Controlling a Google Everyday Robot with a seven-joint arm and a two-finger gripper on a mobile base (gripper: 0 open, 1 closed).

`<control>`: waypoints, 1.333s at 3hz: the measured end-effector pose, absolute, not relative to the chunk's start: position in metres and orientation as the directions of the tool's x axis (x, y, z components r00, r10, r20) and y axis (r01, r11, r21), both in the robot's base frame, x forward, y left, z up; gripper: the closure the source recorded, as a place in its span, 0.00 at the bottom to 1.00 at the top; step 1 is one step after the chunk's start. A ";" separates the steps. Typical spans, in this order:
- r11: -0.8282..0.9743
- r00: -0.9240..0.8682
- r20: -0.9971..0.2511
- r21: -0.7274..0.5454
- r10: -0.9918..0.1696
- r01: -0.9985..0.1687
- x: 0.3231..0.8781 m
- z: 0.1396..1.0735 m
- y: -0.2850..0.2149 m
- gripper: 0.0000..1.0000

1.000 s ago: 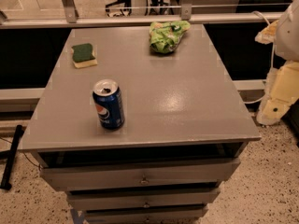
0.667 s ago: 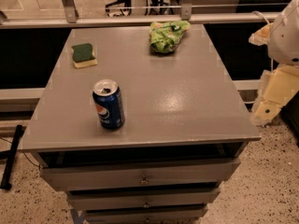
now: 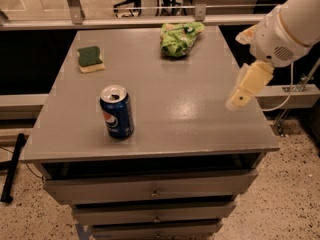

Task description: Move green rice chip bag near pepsi can

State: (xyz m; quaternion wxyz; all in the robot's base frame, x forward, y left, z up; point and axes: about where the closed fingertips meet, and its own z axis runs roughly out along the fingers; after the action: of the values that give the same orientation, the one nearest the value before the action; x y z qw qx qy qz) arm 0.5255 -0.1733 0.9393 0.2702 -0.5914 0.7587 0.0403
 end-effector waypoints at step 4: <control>0.541 -0.218 -0.765 -0.194 -0.605 -0.818 0.638 0.926 -0.149 0.00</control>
Offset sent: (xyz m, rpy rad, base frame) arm 0.0383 0.0218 -0.0042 0.1095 -0.0335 -0.0005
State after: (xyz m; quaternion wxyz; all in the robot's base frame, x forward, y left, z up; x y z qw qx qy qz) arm 0.6384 -0.1490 0.9259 0.4211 -0.4620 0.7702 0.1264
